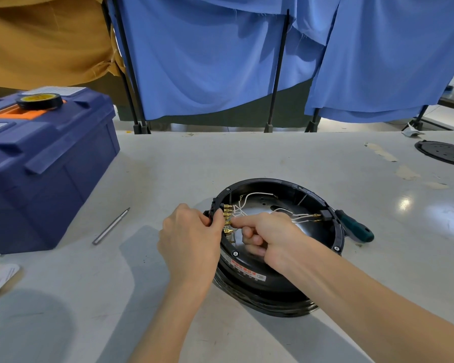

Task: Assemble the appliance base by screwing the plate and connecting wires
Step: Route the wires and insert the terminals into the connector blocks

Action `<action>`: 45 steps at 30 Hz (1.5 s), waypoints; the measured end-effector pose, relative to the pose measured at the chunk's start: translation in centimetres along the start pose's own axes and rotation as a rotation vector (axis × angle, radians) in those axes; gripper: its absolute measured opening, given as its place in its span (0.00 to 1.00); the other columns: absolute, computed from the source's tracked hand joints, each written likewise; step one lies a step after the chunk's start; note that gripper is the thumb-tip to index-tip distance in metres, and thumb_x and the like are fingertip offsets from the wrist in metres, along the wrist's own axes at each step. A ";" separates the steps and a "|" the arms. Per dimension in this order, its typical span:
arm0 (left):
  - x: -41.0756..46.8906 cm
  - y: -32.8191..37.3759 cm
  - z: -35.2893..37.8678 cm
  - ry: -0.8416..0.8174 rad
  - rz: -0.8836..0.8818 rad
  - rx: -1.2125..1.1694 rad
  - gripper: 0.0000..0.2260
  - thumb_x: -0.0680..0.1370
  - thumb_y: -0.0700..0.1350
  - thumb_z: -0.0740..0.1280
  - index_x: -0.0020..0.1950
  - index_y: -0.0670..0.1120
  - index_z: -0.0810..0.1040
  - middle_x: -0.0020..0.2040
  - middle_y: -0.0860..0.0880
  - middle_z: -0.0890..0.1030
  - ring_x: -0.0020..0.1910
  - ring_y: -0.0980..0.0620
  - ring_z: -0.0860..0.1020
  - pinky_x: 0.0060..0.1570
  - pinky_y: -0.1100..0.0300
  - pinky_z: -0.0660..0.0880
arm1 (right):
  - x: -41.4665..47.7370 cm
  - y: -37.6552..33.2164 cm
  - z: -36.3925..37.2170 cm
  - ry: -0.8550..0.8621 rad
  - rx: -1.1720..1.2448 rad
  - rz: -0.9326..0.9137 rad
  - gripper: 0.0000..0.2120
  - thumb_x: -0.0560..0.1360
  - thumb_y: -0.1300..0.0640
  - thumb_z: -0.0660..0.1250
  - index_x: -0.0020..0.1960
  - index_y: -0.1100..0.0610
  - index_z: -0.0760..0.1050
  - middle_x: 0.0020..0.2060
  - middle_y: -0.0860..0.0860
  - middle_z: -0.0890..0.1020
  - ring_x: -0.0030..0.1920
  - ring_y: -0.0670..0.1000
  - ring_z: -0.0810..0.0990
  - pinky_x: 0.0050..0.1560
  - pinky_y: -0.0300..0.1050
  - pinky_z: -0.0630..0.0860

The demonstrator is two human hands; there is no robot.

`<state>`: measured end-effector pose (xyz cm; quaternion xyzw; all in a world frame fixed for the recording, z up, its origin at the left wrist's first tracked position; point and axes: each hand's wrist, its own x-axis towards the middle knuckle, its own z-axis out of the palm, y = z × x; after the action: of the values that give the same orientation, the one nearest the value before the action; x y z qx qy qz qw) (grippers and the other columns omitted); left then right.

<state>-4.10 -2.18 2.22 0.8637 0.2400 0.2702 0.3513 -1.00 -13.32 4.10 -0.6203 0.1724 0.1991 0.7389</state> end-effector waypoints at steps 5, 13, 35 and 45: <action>0.0 0.0 0.2 0.000 -0.002 0.019 0.16 0.73 0.56 0.70 0.33 0.45 0.78 0.31 0.55 0.69 0.37 0.48 0.66 0.35 0.57 0.60 | 0.3 -0.2 0.3 -0.049 -0.024 0.049 0.07 0.74 0.70 0.69 0.38 0.64 0.75 0.18 0.51 0.68 0.14 0.44 0.61 0.14 0.33 0.57; 0.4 -0.2 0.0 -0.016 0.024 -0.008 0.16 0.73 0.55 0.71 0.33 0.44 0.78 0.30 0.55 0.69 0.37 0.49 0.68 0.35 0.56 0.61 | 0.1 -0.3 0.0 -0.072 -0.079 0.045 0.09 0.74 0.68 0.71 0.37 0.63 0.74 0.18 0.51 0.68 0.15 0.43 0.60 0.14 0.34 0.57; 0.7 -0.2 -0.9 -0.082 -0.008 -0.041 0.16 0.71 0.58 0.73 0.30 0.49 0.78 0.36 0.51 0.79 0.41 0.49 0.67 0.36 0.57 0.64 | -1.4 -1.0 -1.8 -0.293 -0.339 -0.014 0.05 0.74 0.64 0.72 0.41 0.64 0.77 0.26 0.53 0.78 0.22 0.46 0.71 0.20 0.36 0.65; -0.2 -0.8 -2.2 -0.149 0.014 -0.202 0.12 0.67 0.56 0.77 0.34 0.48 0.85 0.34 0.53 0.80 0.48 0.44 0.77 0.43 0.53 0.74 | -1.4 -0.8 -1.6 -0.271 -0.241 0.027 0.08 0.75 0.71 0.67 0.37 0.68 0.76 0.24 0.55 0.78 0.20 0.46 0.73 0.20 0.35 0.69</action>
<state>-5.77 -0.70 2.86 0.8433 0.1784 0.2305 0.4515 -1.80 -15.08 5.20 -0.6695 0.0545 0.3102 0.6727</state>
